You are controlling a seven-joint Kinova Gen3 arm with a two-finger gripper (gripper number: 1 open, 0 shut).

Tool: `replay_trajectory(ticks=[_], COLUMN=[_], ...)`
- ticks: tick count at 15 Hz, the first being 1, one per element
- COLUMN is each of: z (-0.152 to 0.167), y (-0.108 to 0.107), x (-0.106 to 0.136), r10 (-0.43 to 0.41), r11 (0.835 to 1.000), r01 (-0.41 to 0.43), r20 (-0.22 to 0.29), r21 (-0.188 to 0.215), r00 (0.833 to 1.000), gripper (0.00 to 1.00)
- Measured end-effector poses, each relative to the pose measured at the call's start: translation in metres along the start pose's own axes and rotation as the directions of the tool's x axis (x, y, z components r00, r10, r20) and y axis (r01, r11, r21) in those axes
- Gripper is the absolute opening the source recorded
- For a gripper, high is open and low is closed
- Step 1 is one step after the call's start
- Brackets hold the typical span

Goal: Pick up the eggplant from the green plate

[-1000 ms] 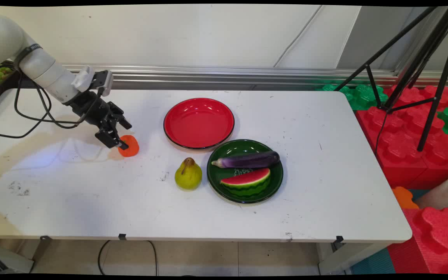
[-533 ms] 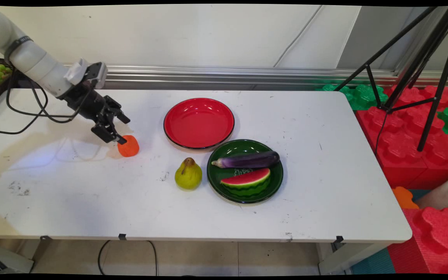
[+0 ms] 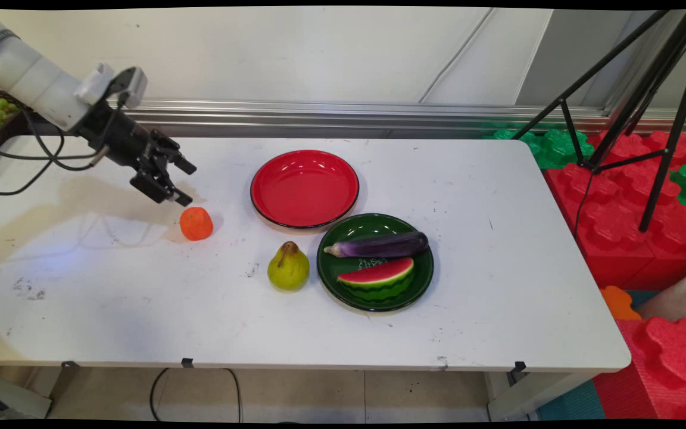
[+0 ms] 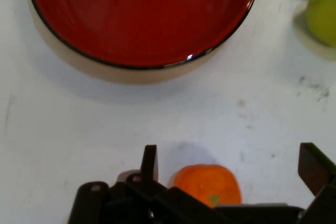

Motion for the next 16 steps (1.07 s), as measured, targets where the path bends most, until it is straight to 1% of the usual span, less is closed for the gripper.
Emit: replay_trajectory(ticks=[6,12,16], z=[-0.042,-0.070,-0.082], y=[0.017,0.031,0.039], x=[0.007,0.008,0.014], r10=[-0.010,0.030,0.072], r11=[1.000,1.000,0.997], r01=[0.010,-0.030,-0.072], r20=[-0.086,-0.132,-0.158], r21=[-0.005,-0.001,0.005], r00=[0.996,0.991,0.985], gripper=[1.00,1.00,1.00])
